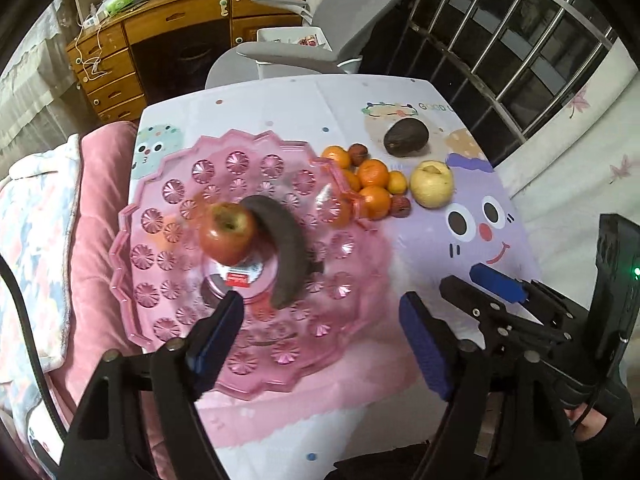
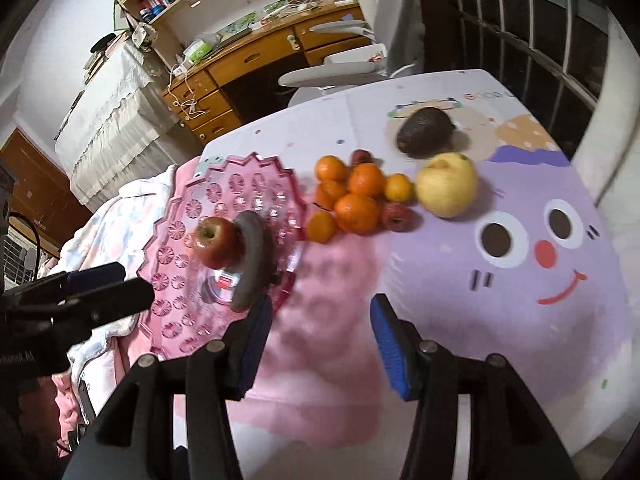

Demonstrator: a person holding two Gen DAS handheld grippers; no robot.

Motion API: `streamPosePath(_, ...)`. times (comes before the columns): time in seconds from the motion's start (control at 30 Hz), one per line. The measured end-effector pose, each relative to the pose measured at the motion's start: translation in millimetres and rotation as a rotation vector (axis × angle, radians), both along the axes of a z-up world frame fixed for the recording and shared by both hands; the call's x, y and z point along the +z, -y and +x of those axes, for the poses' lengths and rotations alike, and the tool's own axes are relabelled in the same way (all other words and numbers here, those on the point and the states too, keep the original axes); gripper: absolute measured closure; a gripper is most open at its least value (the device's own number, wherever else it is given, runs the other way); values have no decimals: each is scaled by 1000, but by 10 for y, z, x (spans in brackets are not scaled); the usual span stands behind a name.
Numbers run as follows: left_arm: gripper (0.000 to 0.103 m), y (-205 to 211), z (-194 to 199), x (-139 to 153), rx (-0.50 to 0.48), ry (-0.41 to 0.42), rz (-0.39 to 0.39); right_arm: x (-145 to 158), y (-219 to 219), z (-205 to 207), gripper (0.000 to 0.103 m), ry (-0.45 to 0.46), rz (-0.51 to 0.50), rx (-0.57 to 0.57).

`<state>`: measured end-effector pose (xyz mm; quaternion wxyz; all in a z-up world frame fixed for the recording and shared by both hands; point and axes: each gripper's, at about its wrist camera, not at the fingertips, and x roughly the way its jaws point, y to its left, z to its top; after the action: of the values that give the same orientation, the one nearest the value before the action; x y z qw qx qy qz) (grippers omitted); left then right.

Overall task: Organize fruits
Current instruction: 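Release the apple from the left tool while the right tool releases the banana into the bowl, then grasp an orange with the left tool while the right tool grasps the yellow pear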

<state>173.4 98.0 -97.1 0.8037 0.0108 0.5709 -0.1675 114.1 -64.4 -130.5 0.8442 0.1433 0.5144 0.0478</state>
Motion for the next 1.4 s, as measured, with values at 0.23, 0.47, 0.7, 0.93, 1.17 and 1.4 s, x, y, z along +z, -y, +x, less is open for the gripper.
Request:
streamPosePath(0.23, 16, 319, 18, -69, 56, -83, 6, 41, 285, -73, 51, 2, -8, 54)
streamPosePath(0.47, 16, 586, 101, -118, 134, -128, 21, 67, 539, 63, 51, -8, -39, 131)
streamPosePath(0.7, 15, 833, 283, -252, 277, -177, -16, 61, 744, 241, 51, -2, -102, 260)
streamPosePath(0.93, 15, 973, 445, -362, 455, -187, -87, 10, 934, 401, 51, 14, -175, 402)
streamPosePath(1.17, 16, 1073, 612, -531, 613, -185, -150, -65, 1052, 605, 35, 57, -236, 486)
streamPosePath(1.4, 31, 1168, 751, -765, 706, -191, -168, -240, 1124, 831, 32, 94, -249, 546)
